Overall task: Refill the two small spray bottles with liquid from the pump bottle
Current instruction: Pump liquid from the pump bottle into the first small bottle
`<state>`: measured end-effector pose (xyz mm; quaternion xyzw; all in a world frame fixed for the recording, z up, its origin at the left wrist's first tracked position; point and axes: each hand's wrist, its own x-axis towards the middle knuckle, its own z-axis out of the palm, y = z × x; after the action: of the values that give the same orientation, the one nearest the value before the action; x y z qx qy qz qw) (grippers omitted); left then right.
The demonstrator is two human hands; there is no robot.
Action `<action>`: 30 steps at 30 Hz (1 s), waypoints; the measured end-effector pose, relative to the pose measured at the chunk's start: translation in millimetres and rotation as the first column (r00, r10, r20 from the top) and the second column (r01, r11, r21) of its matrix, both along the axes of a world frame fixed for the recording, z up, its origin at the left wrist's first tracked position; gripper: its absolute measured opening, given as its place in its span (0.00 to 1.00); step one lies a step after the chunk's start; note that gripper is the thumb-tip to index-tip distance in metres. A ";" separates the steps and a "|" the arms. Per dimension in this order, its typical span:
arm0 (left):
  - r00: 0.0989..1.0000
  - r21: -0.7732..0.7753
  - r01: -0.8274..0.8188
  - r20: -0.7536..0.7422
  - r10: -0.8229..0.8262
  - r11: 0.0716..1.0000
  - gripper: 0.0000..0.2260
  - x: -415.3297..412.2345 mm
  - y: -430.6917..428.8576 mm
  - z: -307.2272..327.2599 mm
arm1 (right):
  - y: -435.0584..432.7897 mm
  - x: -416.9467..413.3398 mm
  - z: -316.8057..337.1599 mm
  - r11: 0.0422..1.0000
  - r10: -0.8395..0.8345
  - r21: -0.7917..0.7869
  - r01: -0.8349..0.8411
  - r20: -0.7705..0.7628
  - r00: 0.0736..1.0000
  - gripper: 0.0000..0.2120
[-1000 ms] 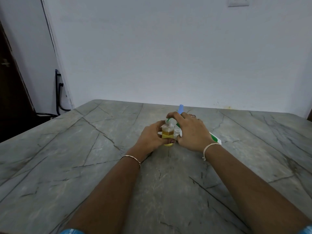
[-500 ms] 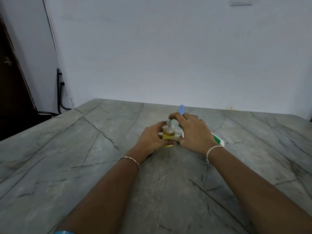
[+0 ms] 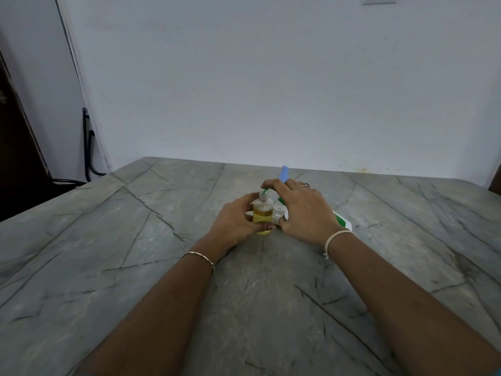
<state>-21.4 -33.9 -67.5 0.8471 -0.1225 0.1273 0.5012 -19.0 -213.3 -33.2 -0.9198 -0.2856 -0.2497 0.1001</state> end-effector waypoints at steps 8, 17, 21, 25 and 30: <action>1.000 -0.012 -0.004 -0.018 0.004 1.000 0.34 -2.5 -2.3 0.6 | 3.3 -1.6 3.1 1.000 -0.017 0.007 0.016 0.027 0.999 0.27; 1.000 0.026 -0.017 -0.007 0.017 1.000 0.33 -8.7 -5.3 5.9 | 1.4 -1.8 1.1 1.000 -0.022 -0.020 0.022 0.011 1.000 0.32; 1.000 0.027 -0.019 -0.003 0.019 0.999 0.32 -7.9 -4.4 5.9 | 1.5 -3.3 2.6 1.000 -0.020 -0.018 0.020 0.001 1.000 0.31; 1.000 0.010 -0.007 -0.004 0.007 1.000 0.33 -8.2 -4.6 7.1 | 3.9 -5.0 3.5 1.000 -0.024 0.009 0.024 0.021 0.999 0.28; 1.000 0.005 -0.008 -0.015 0.008 1.000 0.33 -7.7 -5.0 6.8 | 4.5 -4.9 3.7 1.000 -0.022 0.016 0.022 0.010 1.000 0.28</action>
<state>-29.1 -38.8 -60.6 0.8496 -0.1158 0.1228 0.4996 -23.9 -208.8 -29.5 -0.9208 -0.2740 -0.2578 0.1032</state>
